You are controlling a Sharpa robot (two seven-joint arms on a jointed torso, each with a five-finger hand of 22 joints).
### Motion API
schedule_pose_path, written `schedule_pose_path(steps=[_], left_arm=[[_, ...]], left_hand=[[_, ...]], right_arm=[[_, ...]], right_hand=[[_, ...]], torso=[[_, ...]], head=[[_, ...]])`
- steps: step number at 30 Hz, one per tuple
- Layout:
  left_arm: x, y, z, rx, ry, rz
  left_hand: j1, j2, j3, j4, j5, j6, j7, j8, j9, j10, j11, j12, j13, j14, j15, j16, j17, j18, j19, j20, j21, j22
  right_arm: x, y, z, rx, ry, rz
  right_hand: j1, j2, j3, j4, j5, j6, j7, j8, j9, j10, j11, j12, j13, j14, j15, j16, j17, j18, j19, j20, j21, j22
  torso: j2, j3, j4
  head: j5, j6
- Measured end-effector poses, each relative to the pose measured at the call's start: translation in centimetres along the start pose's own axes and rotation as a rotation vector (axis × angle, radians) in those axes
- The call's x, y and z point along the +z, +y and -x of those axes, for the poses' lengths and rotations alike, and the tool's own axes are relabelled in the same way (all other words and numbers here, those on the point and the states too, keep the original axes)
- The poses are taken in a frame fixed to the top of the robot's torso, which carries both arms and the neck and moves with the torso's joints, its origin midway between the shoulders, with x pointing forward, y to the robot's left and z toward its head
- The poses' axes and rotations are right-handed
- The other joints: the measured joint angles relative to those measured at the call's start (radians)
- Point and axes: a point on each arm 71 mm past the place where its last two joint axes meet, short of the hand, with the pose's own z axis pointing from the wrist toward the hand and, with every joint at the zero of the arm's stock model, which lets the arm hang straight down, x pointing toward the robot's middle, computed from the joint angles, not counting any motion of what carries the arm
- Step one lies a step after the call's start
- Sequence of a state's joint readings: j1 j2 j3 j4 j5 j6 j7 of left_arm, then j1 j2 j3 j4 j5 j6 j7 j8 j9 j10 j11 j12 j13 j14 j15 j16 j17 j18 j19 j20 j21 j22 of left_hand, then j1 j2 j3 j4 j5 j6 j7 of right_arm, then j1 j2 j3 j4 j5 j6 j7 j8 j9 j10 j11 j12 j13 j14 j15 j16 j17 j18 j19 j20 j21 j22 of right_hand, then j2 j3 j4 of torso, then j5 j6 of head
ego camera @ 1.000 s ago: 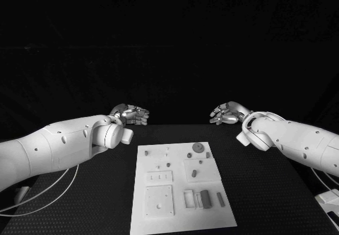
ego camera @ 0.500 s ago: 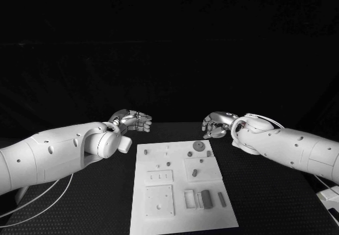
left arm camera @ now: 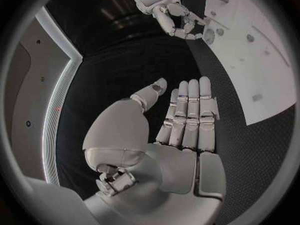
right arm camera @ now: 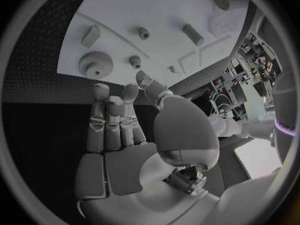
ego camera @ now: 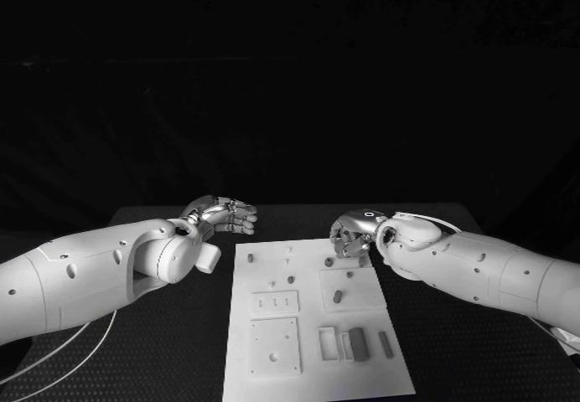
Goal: Assemble the parts on the task board
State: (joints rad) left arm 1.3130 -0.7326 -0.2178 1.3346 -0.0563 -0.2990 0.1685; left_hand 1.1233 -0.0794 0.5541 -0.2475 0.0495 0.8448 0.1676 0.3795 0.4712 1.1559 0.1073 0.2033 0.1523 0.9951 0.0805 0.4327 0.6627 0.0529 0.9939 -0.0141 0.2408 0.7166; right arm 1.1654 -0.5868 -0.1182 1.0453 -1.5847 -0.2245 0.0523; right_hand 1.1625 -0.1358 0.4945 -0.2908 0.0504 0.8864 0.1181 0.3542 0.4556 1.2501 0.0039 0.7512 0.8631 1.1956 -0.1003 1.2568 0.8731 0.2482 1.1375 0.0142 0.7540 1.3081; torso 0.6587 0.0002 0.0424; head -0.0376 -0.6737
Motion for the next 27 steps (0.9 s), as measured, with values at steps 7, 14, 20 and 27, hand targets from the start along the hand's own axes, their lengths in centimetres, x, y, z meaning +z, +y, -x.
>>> schedule_pose_path(steps=[7, 14, 20, 27], left_arm=[[-0.1, -0.3, -0.4, -0.003, 0.015, -0.005], [-0.2, -0.3, -0.6, -0.004, 0.025, -0.004], [-0.1, -0.3, -0.5, -0.003, 0.025, -0.004], [-0.1, -0.3, -0.5, -0.004, 0.027, -0.003]], left_hand=[[0.000, 0.000, -0.003, 0.003, 0.000, 0.000, 0.000, 0.000, 0.000, 0.000, 0.000, -0.004, 0.000, 0.000, 0.000, 0.000, 0.001, -0.001, 0.000, 0.000, 0.000, 0.001], [0.000, 0.000, -0.003, 0.003, 0.000, 0.000, 0.000, 0.000, -0.001, 0.000, 0.000, -0.004, 0.000, 0.000, 0.000, -0.004, 0.003, -0.002, 0.000, 0.000, 0.000, 0.001], [-0.004, -0.004, -0.003, 0.003, 0.000, -0.004, 0.004, -0.004, -0.001, 0.000, 0.000, -0.008, 0.000, 0.000, 0.000, -0.004, 0.004, -0.007, -0.002, 0.002, 0.000, 0.002], [-0.004, -0.004, -0.003, 0.003, 0.000, -0.004, 0.004, -0.005, -0.001, 0.000, 0.000, -0.008, 0.000, -0.004, 0.004, -0.004, 0.004, -0.007, -0.004, 0.004, 0.000, 0.002]], right_arm=[[0.1, 0.5, -1.1, -0.027, 0.017, 0.009], [0.1, 0.9, -1.3, -0.034, 0.022, 0.020], [0.1, 0.9, -1.3, -0.041, 0.021, 0.023], [0.1, 1.0, -1.3, -0.057, 0.021, 0.029]], right_hand=[[0.000, 0.000, 0.014, 0.000, 0.000, 0.001, 0.000, -0.012, 0.007, -0.060, 0.005, -0.021, 0.050, -0.005, 0.003, 0.060, 0.003, -0.007, -0.019, -0.009, 0.067, 0.000], [0.000, 0.000, 0.015, 0.000, 0.000, 0.004, 0.005, -0.016, 0.014, -0.115, 0.000, 0.038, 0.146, 0.003, 0.009, 0.112, 0.012, 0.000, -0.019, -0.013, 0.098, 0.000], [0.000, 0.000, 0.058, 0.000, 0.000, -0.007, 0.015, -0.022, 0.024, -0.132, 0.003, -0.255, -0.110, 0.003, 0.041, 0.112, -0.014, 0.000, -0.037, -0.016, 0.116, 0.000], [0.006, 0.006, 0.064, 0.003, 0.000, -0.014, 0.022, -0.026, 0.037, -0.143, 0.064, -0.530, -0.395, 0.012, 0.085, 0.130, -0.051, -0.018, -0.037, -0.016, 0.123, 0.000]], torso=[[0.023, 0.0002, 0.0124], [0.039, 0.0008, 0.0226], [0.049, 0.0008, 0.0269], [0.056, 0.0009, 0.0279]], head=[[-0.011, 0.008], [-0.015, 0.008], [-0.018, 0.008], [-0.021, 0.012]])
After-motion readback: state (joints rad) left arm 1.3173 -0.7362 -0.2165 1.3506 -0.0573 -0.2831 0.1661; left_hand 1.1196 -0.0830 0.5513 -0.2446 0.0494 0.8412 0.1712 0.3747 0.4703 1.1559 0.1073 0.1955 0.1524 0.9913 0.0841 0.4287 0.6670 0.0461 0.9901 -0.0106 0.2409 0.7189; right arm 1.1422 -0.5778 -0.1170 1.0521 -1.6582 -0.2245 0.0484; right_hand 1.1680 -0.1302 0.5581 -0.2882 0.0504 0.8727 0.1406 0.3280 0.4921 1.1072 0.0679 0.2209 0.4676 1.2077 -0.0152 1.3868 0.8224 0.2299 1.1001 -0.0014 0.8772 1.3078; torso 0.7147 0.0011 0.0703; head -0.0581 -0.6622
